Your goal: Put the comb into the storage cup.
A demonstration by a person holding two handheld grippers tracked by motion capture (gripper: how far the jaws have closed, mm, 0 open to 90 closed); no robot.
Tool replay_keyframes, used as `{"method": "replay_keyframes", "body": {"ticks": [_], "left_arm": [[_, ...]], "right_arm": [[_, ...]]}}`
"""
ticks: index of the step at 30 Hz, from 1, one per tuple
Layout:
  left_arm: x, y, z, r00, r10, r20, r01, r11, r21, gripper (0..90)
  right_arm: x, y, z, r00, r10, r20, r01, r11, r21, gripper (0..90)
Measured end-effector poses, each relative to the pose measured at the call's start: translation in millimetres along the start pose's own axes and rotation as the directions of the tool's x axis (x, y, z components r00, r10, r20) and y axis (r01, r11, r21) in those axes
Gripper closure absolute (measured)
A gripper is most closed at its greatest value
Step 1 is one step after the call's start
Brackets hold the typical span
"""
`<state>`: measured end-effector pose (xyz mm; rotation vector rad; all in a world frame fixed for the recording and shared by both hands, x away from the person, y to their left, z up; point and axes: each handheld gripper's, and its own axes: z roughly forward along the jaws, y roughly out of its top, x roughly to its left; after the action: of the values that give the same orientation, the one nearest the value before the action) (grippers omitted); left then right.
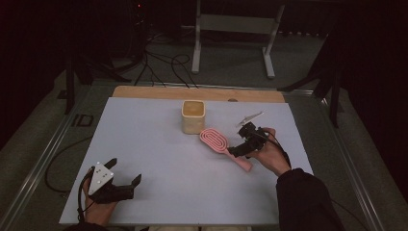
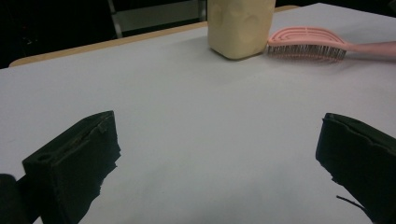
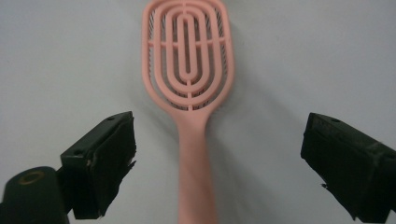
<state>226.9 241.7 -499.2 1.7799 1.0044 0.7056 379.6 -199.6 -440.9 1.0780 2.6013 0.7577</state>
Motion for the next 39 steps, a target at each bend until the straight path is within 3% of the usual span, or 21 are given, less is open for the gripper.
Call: {"method": "replay_keyframes", "body": {"ticks": [6,19,23,26,34,37,39], "left_arm": [[0.2,-0.1,-0.1,1.0000,0.000,0.001,0.000,1.0000,0.000,0.0],[-0.1,-0.4,0.8,1.0000,0.000,0.005,0.000,1.0000,0.004,0.0],[0.0,-0.5,1.1,1.0000,0.002,0.006,-0.002,1.0000,0.008,0.0],[-0.3,-0.6,1.5,1.0000,0.005,0.005,-0.005,0.9999,0.010,0.0],[-0.9,-0.6,2.0,0.9999,0.012,0.006,-0.012,0.9998,0.013,0.0],[-1.0,-0.6,2.0,0.9999,0.014,0.006,-0.014,0.9998,0.014,0.0],[-1.0,-0.6,1.9,0.9999,0.015,0.007,-0.015,0.9998,0.014,0.0]], "right_arm": [[2.2,2.0,15.3,0.9999,-0.015,-0.007,0.015,0.998,0.065,9.9],[6.4,5.2,41.0,0.9984,-0.015,-0.055,0.023,0.988,0.150,12.7],[8.7,5.5,50.1,0.9973,-0.010,-0.073,0.025,0.978,0.207,19.1],[11.9,5.3,57.5,0.9980,-0.018,-0.060,0.032,0.969,0.245,28.2],[16.5,11.8,64.0,0.9985,-0.048,-0.026,0.053,0.957,0.284,52.6],[16.3,12.1,68.2,0.9978,-0.058,-0.033,0.065,0.949,0.308,56.8],[17.0,12.8,69.1,0.9990,-0.036,-0.027,0.042,0.948,0.315,58.3]]}}
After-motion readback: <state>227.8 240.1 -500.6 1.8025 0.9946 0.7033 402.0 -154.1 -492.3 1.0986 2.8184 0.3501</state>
